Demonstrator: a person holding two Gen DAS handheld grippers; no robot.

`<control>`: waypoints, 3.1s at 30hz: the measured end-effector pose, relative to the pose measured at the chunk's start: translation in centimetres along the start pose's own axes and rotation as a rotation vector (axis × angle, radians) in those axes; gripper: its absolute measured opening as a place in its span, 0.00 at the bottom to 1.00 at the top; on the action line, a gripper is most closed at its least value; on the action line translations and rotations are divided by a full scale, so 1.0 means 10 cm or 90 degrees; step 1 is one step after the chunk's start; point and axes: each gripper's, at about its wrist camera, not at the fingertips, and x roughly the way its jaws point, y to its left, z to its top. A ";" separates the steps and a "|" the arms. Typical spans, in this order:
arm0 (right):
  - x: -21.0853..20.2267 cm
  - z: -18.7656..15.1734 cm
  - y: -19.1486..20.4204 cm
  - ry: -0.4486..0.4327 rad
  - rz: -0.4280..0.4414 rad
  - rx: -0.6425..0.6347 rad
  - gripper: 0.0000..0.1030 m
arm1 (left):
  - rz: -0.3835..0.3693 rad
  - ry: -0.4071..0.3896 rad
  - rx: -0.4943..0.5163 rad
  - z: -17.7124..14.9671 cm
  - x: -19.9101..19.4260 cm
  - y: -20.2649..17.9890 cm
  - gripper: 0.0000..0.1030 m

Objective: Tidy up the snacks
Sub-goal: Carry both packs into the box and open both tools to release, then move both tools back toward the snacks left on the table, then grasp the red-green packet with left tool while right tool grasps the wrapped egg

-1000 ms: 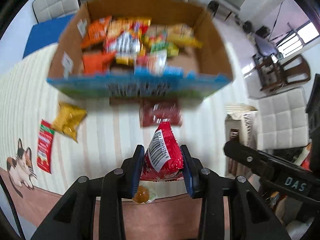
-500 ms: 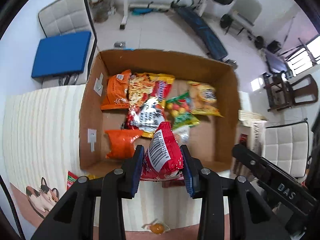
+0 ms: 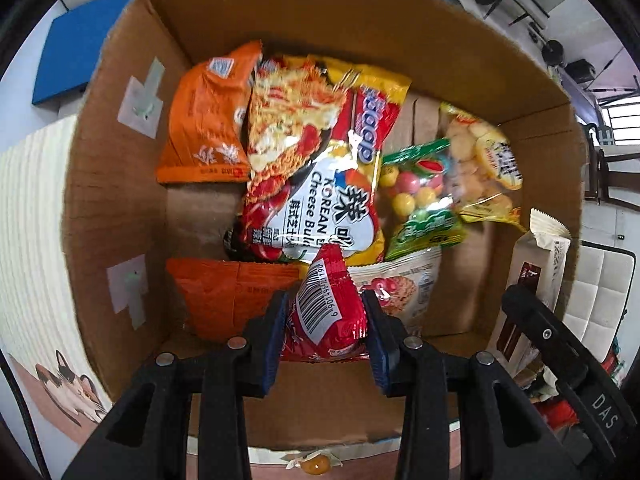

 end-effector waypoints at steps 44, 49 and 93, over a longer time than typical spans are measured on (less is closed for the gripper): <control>-0.40 -1.84 0.36 0.031 0.025 -0.224 0.92 | 0.094 -0.203 -0.016 -2.03 -0.89 1.05 0.81; 0.16 -2.30 0.22 0.106 0.023 -0.150 0.92 | 0.121 -0.130 -0.037 -2.49 -0.39 1.66 0.81; 1.18 -3.09 0.19 0.193 -0.082 -0.135 0.63 | 0.129 0.000 -0.056 -3.02 0.98 1.93 0.52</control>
